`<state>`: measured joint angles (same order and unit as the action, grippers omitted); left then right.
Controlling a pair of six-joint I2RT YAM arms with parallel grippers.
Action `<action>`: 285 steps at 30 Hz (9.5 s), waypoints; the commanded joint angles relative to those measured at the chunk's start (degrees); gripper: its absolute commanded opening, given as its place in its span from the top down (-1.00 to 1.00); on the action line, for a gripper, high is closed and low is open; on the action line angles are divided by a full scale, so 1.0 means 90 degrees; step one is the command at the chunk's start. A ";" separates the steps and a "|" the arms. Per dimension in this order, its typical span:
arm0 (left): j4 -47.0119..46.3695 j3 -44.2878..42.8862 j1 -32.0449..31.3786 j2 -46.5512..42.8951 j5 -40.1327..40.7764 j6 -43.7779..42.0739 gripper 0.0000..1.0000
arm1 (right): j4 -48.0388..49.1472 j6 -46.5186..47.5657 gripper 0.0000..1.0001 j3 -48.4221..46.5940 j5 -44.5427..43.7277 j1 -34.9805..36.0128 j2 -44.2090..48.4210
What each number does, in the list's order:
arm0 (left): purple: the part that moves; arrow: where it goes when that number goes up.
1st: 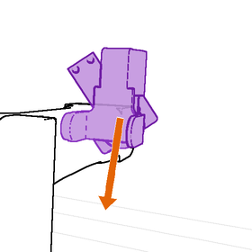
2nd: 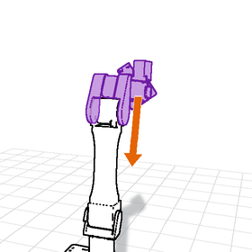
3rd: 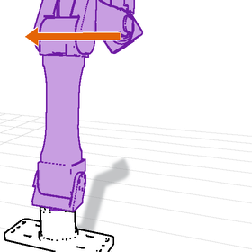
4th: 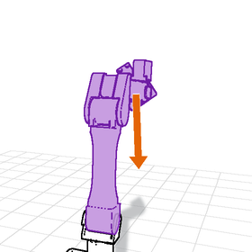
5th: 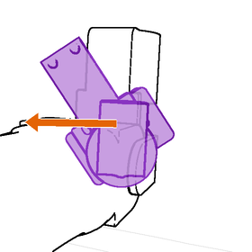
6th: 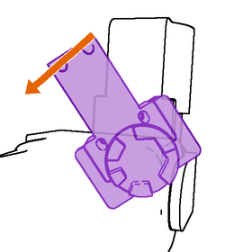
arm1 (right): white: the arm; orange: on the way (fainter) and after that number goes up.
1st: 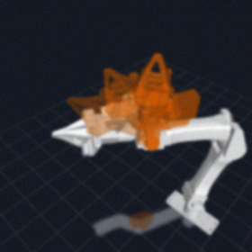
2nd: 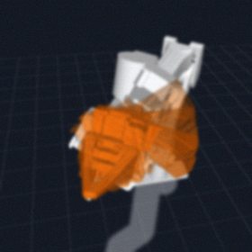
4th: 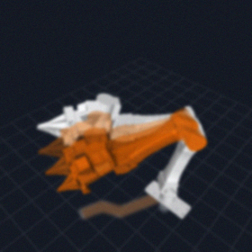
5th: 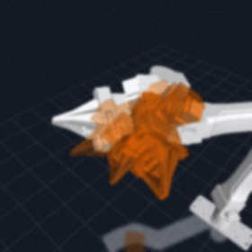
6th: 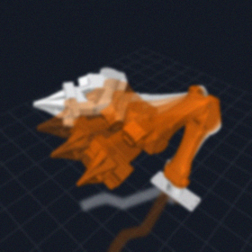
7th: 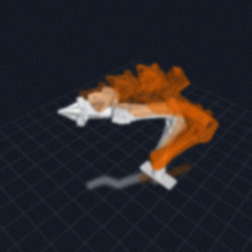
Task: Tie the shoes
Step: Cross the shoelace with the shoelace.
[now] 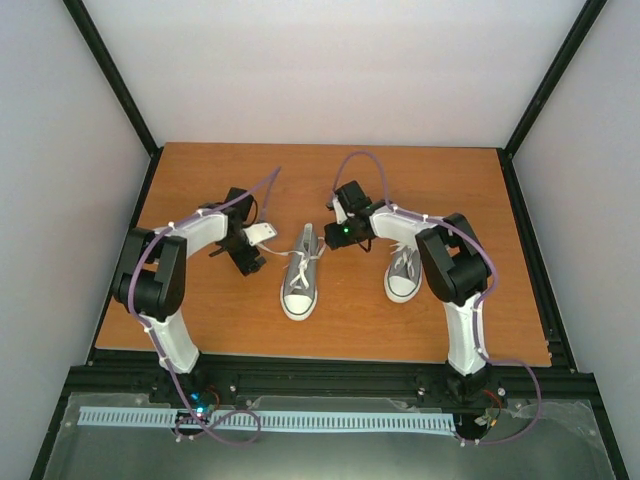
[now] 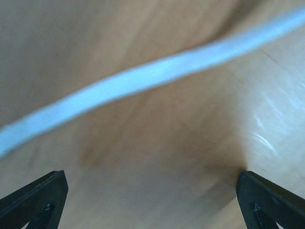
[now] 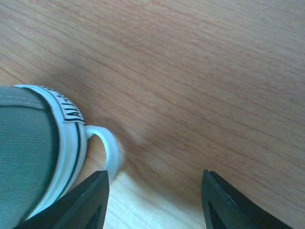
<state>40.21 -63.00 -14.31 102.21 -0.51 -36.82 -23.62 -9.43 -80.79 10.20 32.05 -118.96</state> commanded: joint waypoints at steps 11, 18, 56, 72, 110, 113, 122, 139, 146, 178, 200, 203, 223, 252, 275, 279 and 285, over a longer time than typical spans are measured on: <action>-0.0518 -0.0889 0.0515 0.0482 -0.0597 -0.2155 -0.83 | -0.0323 -0.0039 -0.10 -0.0536 -0.0100 0.0330 -0.0218; -0.0555 -0.1878 0.0682 0.1778 0.0366 -0.2357 -0.78 | -0.0826 0.0162 0.01 -0.0825 -0.0901 0.0433 -0.0710; 0.1100 -0.0475 -0.0534 -0.0681 -0.1742 -0.0582 0.74 | 0.0141 0.0024 0.94 0.0313 -0.0943 0.0208 0.2157; 0.0702 0.0143 -0.1751 -0.0489 -0.2668 -0.0460 0.51 | 0.0260 -0.0156 0.94 0.0104 -0.0383 0.0228 0.1903; 0.0777 -0.1601 0.1646 -0.0600 -0.0486 0.6269 -0.99 | -0.0278 -0.0570 -0.59 0.0870 -0.1694 -0.0438 0.2502; 0.0887 -0.1606 0.1380 -0.0216 -0.0199 0.6545 -0.99 | -0.0091 -0.0771 -0.41 0.0939 -0.1385 -0.0396 0.2126; 0.1348 -0.1996 0.0721 0.0945 0.0122 0.7075 -0.91 | -0.1005 -0.0803 -0.35 -0.0253 -0.2206 -0.0047 0.0277; 0.1350 -0.1718 0.0748 0.1769 0.0379 0.7276 -0.49 | -0.1001 -0.0694 -0.13 0.0061 -0.2304 -0.0055 -0.0104; 0.1364 -0.1865 0.1062 0.1583 -0.0299 0.7172 -0.59 | -0.0934 -0.0669 -0.16 0.0034 -0.1856 -0.0085 0.0103; 0.1163 -0.2247 0.1452 0.1814 -0.2049 0.6735 0.97 | -0.0114 -0.0452 0.94 0.0770 -0.1185 -0.0250 0.0924; 0.1519 -0.2109 0.0584 -0.1640 -0.5197 0.1911 0.97 | 0.0643 0.1533 0.94 -0.0430 0.5248 0.0000 0.0929; 0.1544 -0.1963 0.0501 -0.1566 -0.5360 0.1954 0.96 | 0.0507 0.1590 0.94 -0.0638 0.5316 0.0270 0.0562; 0.0684 -0.1845 0.0297 -0.0812 -0.6445 0.3560 0.98 | 0.1665 0.1190 0.07 0.0586 0.5490 0.0043 0.1395; 0.1642 -0.2101 0.0111 -0.0625 -0.6588 0.2621 0.97 | 0.6080 0.3953 -0.04 0.2082 0.2777 0.0412 0.1532; 0.2877 -0.2650 0.0095 -0.0716 -0.4449 0.0702 -0.20 | 0.5386 0.3907 0.94 0.2592 0.2762 0.0071 0.2206; 0.2275 -0.2161 0.0095 -0.1123 -0.3677 0.0412 -0.99 | 0.5069 0.4185 0.95 0.2779 0.2632 0.0058 0.2536; 0.1309 -0.1711 0.0095 -0.0932 -0.3336 0.0507 -0.33 | 0.4290 0.4462 0.94 0.2930 0.3220 0.0003 0.3182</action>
<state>58.85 -80.07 -13.04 92.55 -35.48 -30.33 20.60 27.22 -55.13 34.94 32.42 -94.28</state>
